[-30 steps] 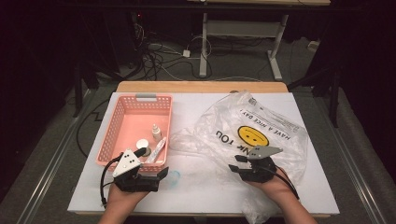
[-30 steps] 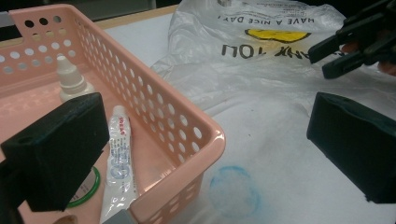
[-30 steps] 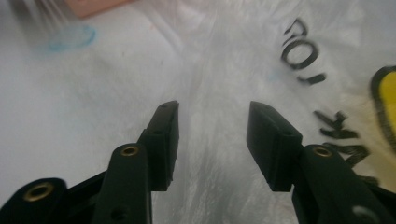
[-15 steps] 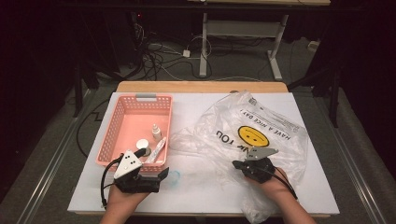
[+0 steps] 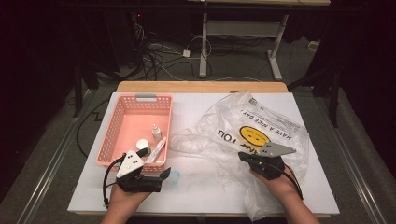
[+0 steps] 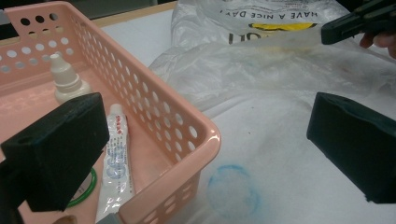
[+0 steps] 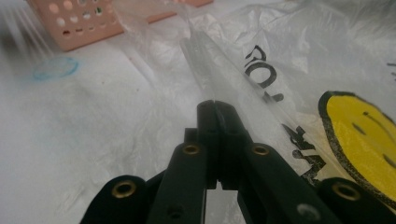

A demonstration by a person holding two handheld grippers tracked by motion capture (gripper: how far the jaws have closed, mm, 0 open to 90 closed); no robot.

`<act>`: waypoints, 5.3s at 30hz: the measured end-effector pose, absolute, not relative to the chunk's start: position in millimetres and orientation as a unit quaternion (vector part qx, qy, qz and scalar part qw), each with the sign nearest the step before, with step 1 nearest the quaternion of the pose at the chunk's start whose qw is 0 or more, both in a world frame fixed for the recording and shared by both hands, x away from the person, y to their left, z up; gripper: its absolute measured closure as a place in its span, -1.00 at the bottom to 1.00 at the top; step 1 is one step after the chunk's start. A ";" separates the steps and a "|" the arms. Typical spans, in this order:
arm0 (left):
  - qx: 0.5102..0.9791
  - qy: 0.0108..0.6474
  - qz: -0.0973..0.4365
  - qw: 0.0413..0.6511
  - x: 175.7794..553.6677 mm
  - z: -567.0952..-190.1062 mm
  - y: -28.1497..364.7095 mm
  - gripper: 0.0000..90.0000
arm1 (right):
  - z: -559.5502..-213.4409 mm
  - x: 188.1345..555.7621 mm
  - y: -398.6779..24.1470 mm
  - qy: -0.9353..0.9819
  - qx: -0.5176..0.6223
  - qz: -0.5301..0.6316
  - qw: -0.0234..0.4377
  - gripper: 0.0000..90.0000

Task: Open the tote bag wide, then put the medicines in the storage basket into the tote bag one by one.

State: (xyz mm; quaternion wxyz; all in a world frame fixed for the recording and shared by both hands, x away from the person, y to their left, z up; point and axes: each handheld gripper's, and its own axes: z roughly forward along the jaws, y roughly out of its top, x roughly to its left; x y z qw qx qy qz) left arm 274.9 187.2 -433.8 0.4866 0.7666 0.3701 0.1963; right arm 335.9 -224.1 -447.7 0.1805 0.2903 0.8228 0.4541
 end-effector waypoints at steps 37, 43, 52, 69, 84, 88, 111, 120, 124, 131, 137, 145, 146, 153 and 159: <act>0.751 0.391 0.215 0.486 282.2 -428.7 208.9 -1.00 | -406.1 343.6 -220.2 0.762 0.299 0.529 0.222 1.00; 0.739 0.417 0.222 0.481 287.4 -427.1 223.1 -1.00 | -398.3 345.3 -227.2 0.749 0.298 0.548 0.223 1.00; 0.727 0.453 0.227 0.464 295.1 -430.2 246.1 -1.00 | -393.2 344.5 -231.5 0.746 0.296 0.552 0.226 1.00; 0.730 0.451 0.205 0.471 309.8 -408.3 253.8 -0.72 | -390.5 347.6 -231.1 0.749 0.300 0.546 0.225 1.00; 0.799 0.452 0.119 0.378 360.7 -408.0 221.0 -0.30 | -392.4 347.5 -225.7 0.748 0.291 0.558 0.211 1.00; 0.818 0.447 0.097 0.349 370.3 -405.9 213.4 -0.27 | -394.1 348.0 -229.5 0.747 0.293 0.557 0.212 1.00; 0.875 0.451 0.027 0.175 413.1 -423.3 171.3 0.14 | -391.8 344.9 -232.0 0.748 0.290 0.556 0.216 1.00; 0.881 0.455 0.000 0.132 423.1 -431.1 165.2 0.25 | -392.9 345.2 -229.8 0.750 0.287 0.556 0.213 1.00; 0.882 0.455 -0.005 0.124 427.1 -432.1 163.2 0.30 | -393.4 345.6 -230.0 0.750 0.288 0.555 0.214 1.00; 0.886 0.450 -0.004 0.111 432.3 -433.5 160.6 0.34 | -394.0 344.9 -229.2 0.752 0.287 0.554 0.214 1.00; 0.889 0.446 0.002 0.103 432.2 -435.0 158.9 0.34 | -393.8 344.1 -229.2 0.752 0.287 0.554 0.214 1.00; 0.886 0.457 -0.016 0.077 435.0 -440.3 158.2 0.34 | -393.2 343.3 -229.8 0.751 0.287 0.555 0.215 1.00; 0.886 0.457 -0.018 0.072 435.6 -441.7 157.5 0.34 | -393.2 343.3 -229.7 0.751 0.286 0.555 0.215 1.00; 0.886 0.459 -0.018 0.064 440.3 -442.7 153.8 0.35 | -392.6 342.0 -229.0 0.752 0.285 0.554 0.216 1.00; 0.882 0.466 -0.018 0.073 443.3 -443.5 155.0 0.43 | -394.1 342.8 -229.0 0.753 0.285 0.553 0.214 1.00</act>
